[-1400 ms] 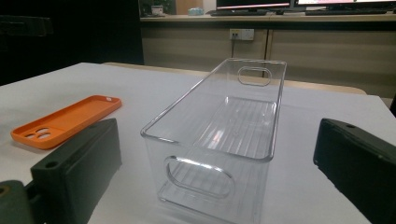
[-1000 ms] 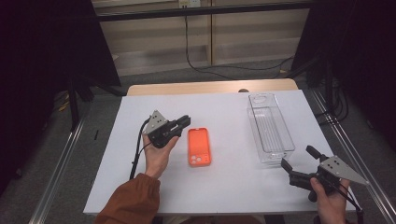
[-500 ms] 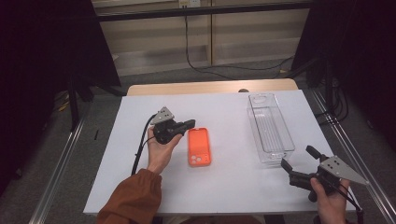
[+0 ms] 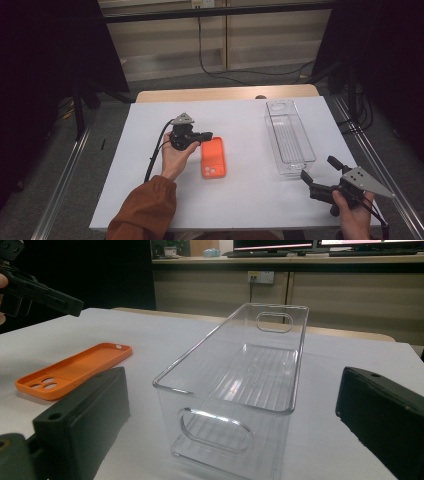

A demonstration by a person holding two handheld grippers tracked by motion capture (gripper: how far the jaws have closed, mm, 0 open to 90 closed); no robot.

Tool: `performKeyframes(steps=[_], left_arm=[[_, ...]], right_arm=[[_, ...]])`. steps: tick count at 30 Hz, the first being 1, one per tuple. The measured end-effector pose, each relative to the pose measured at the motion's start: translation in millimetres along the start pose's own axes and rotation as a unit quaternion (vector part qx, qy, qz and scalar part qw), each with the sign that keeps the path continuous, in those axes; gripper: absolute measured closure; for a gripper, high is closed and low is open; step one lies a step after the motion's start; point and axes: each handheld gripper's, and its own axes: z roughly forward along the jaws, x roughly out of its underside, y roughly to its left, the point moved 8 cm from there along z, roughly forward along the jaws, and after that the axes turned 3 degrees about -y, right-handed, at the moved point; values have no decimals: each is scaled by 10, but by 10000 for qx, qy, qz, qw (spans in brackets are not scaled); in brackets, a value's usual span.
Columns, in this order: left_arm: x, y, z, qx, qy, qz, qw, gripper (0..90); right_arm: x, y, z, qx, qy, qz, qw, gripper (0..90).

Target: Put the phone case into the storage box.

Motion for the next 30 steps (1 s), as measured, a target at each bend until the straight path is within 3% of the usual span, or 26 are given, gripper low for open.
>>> performKeyframes(steps=[6, 9, 15, 23, 30], left_arm=[[-13, 59, 79, -241, 273, 238, 9991, 900], [-11, 67, 134, -232, 417, 230, 9986, 900], [-36, 76, 225, -323, 583, 418, 9969, 900], [11, 47, 386, -96, 864, 237, 9959, 900], [39, 48, 555, -93, 1086, 320, 9935, 900]], right_arm=[[0, 4, -1, -10, 2, 12, 10000, 1], [0, 5, -1, -13, 2, 15, 10000, 1], [-2, 4, -1, -16, -4, 10, 10000, 0], [2, 7, 5, -32, -3, 14, 10000, 0], [8, -4, 8, -23, 6, 38, 10000, 0]])
